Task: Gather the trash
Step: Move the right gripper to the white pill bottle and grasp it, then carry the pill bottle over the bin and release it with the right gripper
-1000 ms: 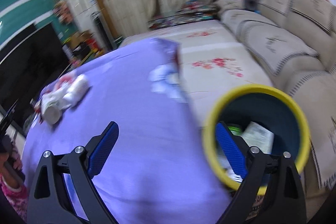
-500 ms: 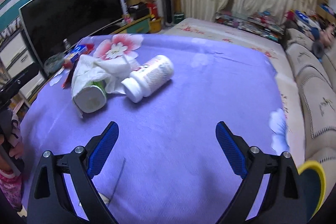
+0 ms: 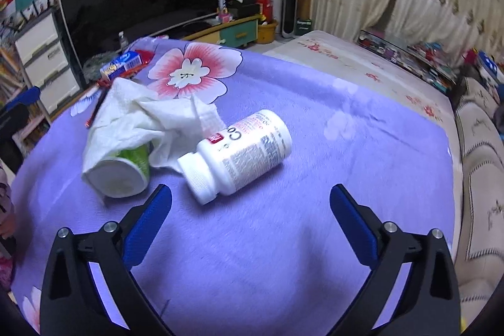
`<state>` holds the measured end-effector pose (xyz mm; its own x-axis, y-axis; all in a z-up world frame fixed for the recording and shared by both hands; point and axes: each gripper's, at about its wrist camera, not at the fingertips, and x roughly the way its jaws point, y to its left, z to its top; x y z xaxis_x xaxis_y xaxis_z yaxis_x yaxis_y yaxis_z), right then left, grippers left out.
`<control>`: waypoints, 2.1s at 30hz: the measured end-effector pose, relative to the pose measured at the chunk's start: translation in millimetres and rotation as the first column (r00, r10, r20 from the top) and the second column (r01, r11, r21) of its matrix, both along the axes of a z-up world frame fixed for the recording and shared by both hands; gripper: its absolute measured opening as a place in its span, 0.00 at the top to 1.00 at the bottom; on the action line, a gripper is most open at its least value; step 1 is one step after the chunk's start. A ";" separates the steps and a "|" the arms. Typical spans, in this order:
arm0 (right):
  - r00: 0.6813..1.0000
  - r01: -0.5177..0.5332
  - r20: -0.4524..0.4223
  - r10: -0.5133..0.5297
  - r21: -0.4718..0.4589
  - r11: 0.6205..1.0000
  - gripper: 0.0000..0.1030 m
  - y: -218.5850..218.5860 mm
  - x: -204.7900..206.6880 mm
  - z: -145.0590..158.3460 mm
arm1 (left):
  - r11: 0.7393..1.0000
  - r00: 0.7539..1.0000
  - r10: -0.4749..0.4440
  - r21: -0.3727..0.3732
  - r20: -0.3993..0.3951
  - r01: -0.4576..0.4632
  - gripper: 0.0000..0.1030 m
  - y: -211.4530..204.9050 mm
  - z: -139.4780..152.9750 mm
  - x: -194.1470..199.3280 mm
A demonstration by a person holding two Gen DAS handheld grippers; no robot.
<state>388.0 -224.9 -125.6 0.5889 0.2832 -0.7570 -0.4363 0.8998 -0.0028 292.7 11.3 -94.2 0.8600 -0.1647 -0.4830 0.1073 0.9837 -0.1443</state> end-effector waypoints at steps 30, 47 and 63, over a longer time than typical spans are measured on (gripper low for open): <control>0.991 -0.096 -0.081 0.106 0.116 0.989 0.19 -9.1 25.6 -9.4 | 0.999 0.999 -0.019 -0.032 -0.036 0.018 0.05 1.7 -8.4 8.9; 0.923 0.379 -0.011 -0.384 0.184 0.907 0.19 -151.2 -154.5 23.8 | 0.997 0.997 -0.079 0.003 -0.017 0.079 0.05 -17.0 -6.5 -1.9; 0.563 0.826 -0.182 -0.806 0.149 0.544 0.15 -309.4 -223.5 -55.0 | 0.994 0.994 -0.103 0.031 -0.024 0.104 0.05 -25.8 -9.5 -3.3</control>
<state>164.5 -534.3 -180.6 0.5815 -0.1430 -0.8008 0.4974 0.8415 0.2109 289.4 -14.5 -103.7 0.8279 -0.2366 -0.5086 0.2062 0.9716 -0.1163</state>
